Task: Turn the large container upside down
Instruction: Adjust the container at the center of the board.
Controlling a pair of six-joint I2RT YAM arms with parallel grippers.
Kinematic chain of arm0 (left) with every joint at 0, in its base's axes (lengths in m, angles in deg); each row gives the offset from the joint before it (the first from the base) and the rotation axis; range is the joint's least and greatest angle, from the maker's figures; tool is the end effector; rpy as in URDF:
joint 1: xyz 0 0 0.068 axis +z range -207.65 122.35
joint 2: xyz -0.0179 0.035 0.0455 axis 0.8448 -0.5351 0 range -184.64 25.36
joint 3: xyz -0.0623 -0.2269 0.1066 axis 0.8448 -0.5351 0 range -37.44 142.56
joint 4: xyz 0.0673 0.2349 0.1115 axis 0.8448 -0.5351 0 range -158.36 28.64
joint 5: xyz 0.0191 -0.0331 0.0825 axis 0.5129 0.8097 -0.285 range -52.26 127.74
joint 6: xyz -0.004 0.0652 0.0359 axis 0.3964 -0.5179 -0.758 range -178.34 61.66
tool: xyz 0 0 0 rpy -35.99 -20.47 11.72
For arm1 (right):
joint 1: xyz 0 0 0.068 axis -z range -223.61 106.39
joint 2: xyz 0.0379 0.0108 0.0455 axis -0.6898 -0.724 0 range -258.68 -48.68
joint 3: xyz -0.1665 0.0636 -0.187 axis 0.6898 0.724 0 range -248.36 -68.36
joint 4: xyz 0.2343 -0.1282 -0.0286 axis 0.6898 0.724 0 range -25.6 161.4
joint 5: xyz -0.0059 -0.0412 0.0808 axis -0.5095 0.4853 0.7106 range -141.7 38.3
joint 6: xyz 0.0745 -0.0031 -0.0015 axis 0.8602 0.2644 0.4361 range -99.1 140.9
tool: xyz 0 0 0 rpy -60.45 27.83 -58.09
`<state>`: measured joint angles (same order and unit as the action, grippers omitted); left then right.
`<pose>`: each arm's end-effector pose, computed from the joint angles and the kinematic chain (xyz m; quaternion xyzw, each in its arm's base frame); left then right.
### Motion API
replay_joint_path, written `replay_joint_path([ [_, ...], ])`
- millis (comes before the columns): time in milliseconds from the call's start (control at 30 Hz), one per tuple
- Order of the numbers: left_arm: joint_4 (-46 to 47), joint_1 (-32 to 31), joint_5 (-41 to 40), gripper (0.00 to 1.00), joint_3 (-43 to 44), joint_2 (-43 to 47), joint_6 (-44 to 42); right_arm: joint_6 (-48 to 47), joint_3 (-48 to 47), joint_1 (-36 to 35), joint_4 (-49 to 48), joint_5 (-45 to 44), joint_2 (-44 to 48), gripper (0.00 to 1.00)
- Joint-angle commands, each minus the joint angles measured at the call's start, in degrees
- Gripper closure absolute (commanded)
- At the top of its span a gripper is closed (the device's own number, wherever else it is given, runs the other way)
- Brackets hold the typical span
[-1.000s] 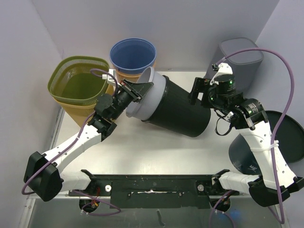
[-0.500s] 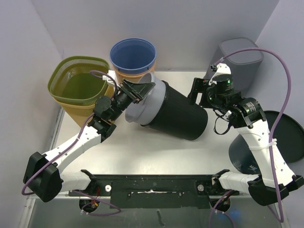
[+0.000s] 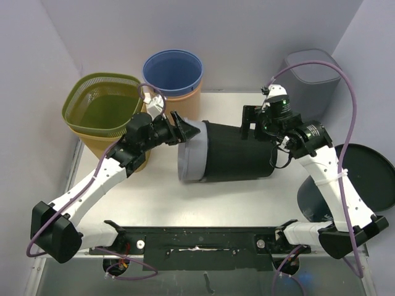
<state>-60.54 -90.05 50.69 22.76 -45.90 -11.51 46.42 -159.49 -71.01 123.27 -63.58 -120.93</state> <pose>0.2730 -0.1898 0.3357 -0.0240 0.7655 -0.4729 0.4356 0.2432 0.1116 0.4021 0.0290 0.9020 0.1033 0.4181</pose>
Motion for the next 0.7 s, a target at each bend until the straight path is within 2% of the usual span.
replay_joint_path([
  [0, 5.4, -1.7, 11.6, 0.35, -2.5, 0.6, -1.6, -2.1, -0.2, 0.3, -1.0, 2.0, -0.5, 0.09],
  [100, 8.6, -3.6, 11.8, 0.35, -2.6, -1.2, -0.7, -2.1, -0.8, 0.2, -1.1, 3.0, -1.5, 0.09],
  [267, 9.8, -3.4, 10.1, 0.34, -1.7, -6.8, -5.3, -2.4, 0.3, 0.1, -2.3, 6.0, -2.4, 0.08],
  [400, -1.4, -3.1, 11.2, 0.33, 4.5, -10.0, -10.8, -1.2, 0.8, -1.8, -2.3, 7.4, -4.0, 0.08],
  [533, -8.7, -2.9, 7.4, 0.30, 4.4, -4.9, -20.9, 1.9, 5.2, -6.8, -7.5, 8.0, -3.1, 0.11],
  [667, -7.4, -2.8, 7.9, 0.30, 2.4, 1.3, -21.7, 3.4, 5.7, -10.0, -13.2, 10.2, -5.6, 0.20],
])
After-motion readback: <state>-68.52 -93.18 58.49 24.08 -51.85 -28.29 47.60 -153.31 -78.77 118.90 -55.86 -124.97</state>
